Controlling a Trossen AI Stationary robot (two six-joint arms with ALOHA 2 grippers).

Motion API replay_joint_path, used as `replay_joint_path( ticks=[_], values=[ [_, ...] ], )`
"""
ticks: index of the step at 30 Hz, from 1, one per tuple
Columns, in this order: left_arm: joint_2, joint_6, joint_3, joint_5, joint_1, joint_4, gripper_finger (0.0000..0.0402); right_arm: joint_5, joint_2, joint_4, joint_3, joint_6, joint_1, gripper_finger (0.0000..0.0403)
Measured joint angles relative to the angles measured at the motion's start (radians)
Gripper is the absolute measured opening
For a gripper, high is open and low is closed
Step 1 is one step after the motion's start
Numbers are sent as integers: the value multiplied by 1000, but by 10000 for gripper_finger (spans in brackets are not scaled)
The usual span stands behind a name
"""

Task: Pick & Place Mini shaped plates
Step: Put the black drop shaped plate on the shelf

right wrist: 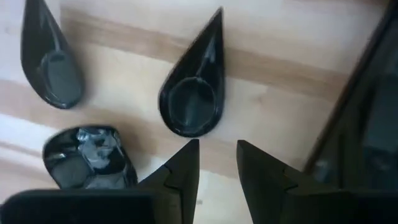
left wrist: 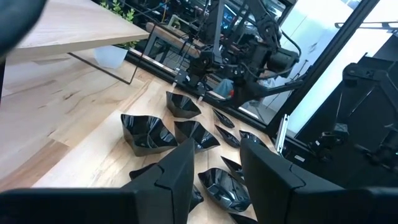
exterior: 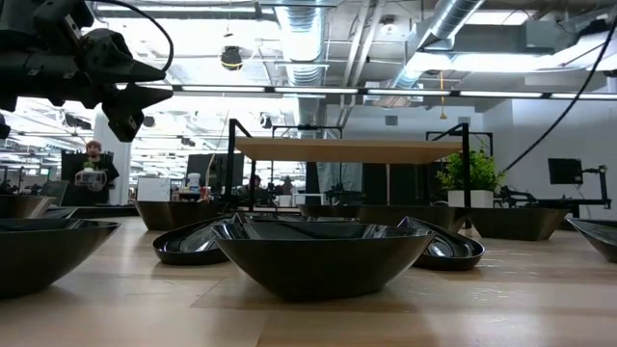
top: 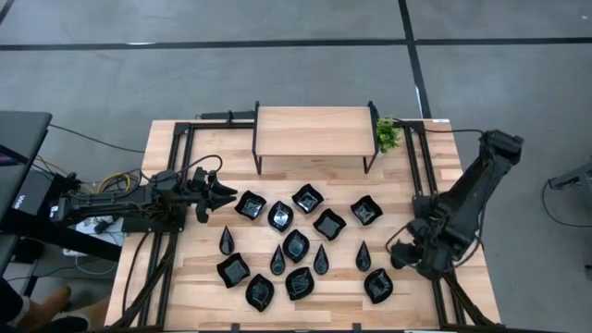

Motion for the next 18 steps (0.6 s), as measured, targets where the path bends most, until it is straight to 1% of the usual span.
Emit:
replay_joint_path(
  ticks=[3,11,16,18],
  values=[
    [0,0,0,0,0,1,131,3,39,1,0,0,-3,103],
    [0,-2,0,0,0,17,131,22,56,-58,-7,-3,-22,103],
    [0,-3,0,0,0,24,131,34,54,-20,-35,-12,-22,103],
    [0,-3,0,0,0,26,131,54,55,-9,-41,-17,-22,103]
  ],
)
